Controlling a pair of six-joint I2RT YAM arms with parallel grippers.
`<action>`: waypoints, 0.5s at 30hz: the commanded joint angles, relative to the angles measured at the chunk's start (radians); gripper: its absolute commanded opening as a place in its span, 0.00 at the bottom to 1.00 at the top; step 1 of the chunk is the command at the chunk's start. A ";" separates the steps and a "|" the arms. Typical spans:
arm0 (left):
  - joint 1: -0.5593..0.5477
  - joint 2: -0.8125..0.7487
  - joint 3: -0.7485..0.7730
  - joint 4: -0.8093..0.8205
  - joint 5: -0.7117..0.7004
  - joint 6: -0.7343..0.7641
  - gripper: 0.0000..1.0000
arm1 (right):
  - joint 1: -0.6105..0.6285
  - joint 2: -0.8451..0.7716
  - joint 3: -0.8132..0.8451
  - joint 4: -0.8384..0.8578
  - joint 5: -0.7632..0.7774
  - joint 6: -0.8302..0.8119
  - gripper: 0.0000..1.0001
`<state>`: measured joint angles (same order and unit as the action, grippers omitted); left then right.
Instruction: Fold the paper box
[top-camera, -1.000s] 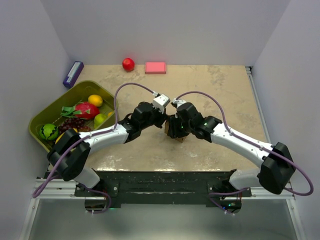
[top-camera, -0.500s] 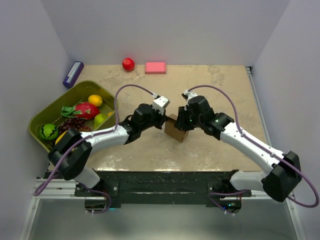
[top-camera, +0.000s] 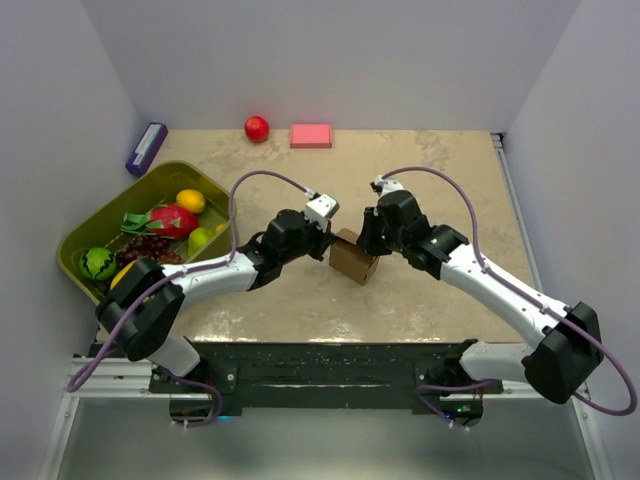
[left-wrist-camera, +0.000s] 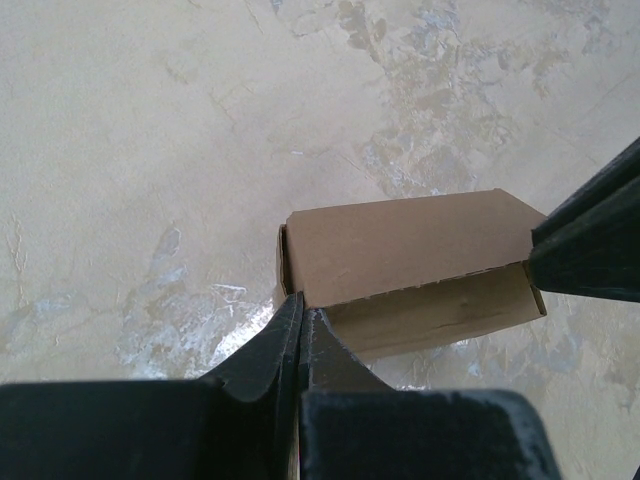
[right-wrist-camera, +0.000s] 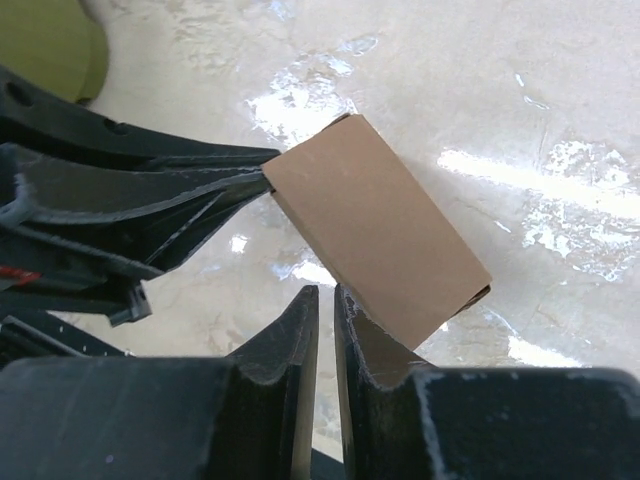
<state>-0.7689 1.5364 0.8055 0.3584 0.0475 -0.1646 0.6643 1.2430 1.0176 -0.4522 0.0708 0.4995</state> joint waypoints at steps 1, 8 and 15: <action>-0.010 0.002 -0.034 -0.084 -0.006 -0.006 0.00 | -0.006 0.012 -0.017 0.044 0.053 -0.007 0.15; -0.013 0.001 -0.034 -0.085 -0.003 -0.012 0.00 | -0.006 0.035 -0.045 0.047 0.049 0.000 0.15; -0.017 -0.010 -0.032 -0.088 0.012 -0.038 0.00 | -0.006 0.046 -0.076 0.038 0.049 0.039 0.15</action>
<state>-0.7746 1.5360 0.8028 0.3504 0.0471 -0.1730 0.6643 1.2766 0.9581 -0.4175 0.0956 0.5133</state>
